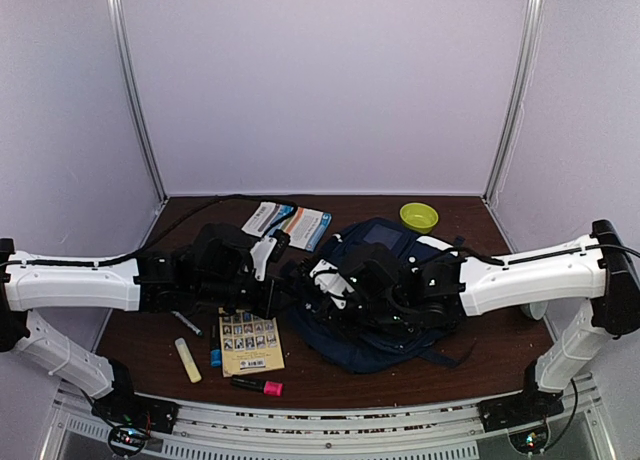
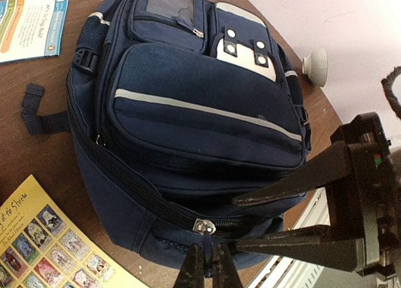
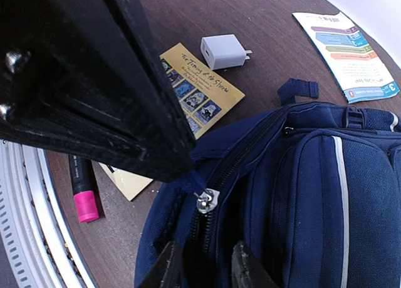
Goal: Pack the student bag
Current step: Hold the largest pocket of the student bag, then unzip the largest pocket of the student bag.
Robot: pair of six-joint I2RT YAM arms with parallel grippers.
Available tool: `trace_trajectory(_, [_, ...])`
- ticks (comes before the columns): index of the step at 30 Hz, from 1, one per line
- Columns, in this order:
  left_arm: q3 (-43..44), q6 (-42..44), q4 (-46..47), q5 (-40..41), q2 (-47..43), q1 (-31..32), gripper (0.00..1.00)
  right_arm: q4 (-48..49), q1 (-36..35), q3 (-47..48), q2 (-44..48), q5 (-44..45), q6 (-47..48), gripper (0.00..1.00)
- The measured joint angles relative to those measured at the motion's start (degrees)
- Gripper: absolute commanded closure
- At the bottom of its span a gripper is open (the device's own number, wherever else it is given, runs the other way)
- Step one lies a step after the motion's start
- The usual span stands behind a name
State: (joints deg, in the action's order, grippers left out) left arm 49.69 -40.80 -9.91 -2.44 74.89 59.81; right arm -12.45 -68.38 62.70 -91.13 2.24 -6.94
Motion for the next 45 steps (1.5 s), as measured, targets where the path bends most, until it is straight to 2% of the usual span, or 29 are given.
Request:
trace_trajectory(13, [-0.52, 0.00, 0.07, 0.04, -0.66, 0.00, 1.00, 0.79, 3.17, -1.49, 0.55, -3.32, -2.47, 0.75])
trace_trajectory(16, [-0.52, 0.04, 0.04, 0.04, -0.66, 0.00, 1.00, 0.83, 3.41, -1.51, 0.46, -4.15, -2.58, 0.81])
trace_trajectory(20, [-0.52, 0.20, -0.09, 0.04, -0.66, 0.00, 1.00, 0.96, 3.43, -1.51, -0.11, -5.51, -2.75, 1.00])
trace_trajectory(30, [-0.15, 0.63, -0.98, 1.16, -0.66, 0.02, 1.00, 4.09, 3.50, -4.70, 2.60, -7.26, -3.80, 1.00])
trace_trajectory(45, [5.73, 4.52, -8.22, 6.91, 1.31, -1.77, 1.00, 7.06, 3.41, -11.21, 11.06, -6.75, -6.80, 1.00])
